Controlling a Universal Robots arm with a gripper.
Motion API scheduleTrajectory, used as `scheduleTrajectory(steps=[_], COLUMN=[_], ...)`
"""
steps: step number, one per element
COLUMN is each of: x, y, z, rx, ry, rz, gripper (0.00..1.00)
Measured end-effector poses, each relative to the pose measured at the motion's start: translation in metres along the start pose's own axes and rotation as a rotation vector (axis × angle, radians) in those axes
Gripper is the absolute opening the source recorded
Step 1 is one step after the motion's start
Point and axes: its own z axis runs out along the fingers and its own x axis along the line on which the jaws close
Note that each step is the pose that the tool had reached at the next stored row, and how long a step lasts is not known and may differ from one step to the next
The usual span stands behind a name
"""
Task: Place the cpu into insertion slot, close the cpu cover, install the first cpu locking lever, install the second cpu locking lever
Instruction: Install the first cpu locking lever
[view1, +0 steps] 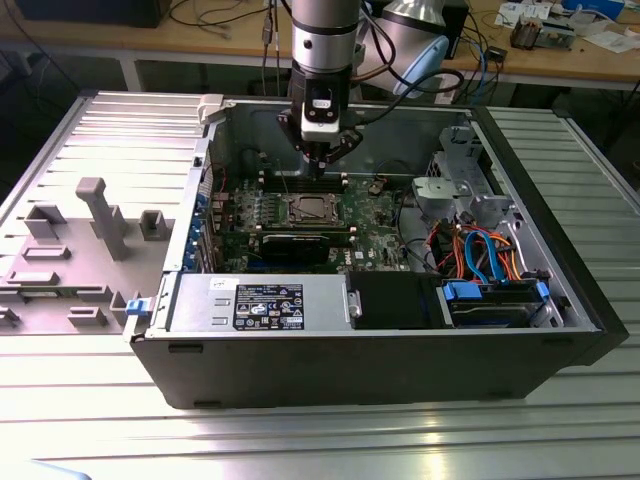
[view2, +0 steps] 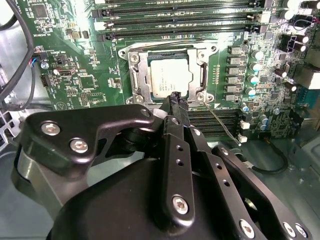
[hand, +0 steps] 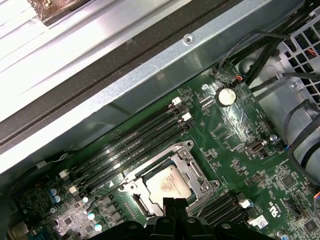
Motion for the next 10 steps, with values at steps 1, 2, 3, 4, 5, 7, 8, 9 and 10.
scheduleTrajectory(steps=[1, 2, 3, 4, 5, 7, 8, 9, 10], x=[0.0, 0.0, 0.0, 0.0, 0.0004, 0.003, 0.0046, 0.0064, 0.0078], y=[0.0, 0.0, 0.0, 0.0, -0.0003, -0.002, -0.003, -0.0041, -0.0049], z=[0.0, 0.0, 0.0, 0.0, 0.0, -0.0001, -0.0001, -0.0001, -0.0001], rx=[-0.0001, -0.0004, -0.0011, -0.0017, -0.0019, -0.0018, -0.0019, -0.002, -0.0022], ry=[0.0001, 0.0001, 0.0003, 0.0005, 0.0005, 0.0005, 0.0006, 0.0005, 0.0006], rz=[-0.008, -0.027, -0.062, -0.092, -0.098, -0.101, -0.102, -0.103, -0.107], gripper=[0.11, 0.11, 0.11, 0.11, 0.11, 0.11, 0.11, 0.11, 0.11])
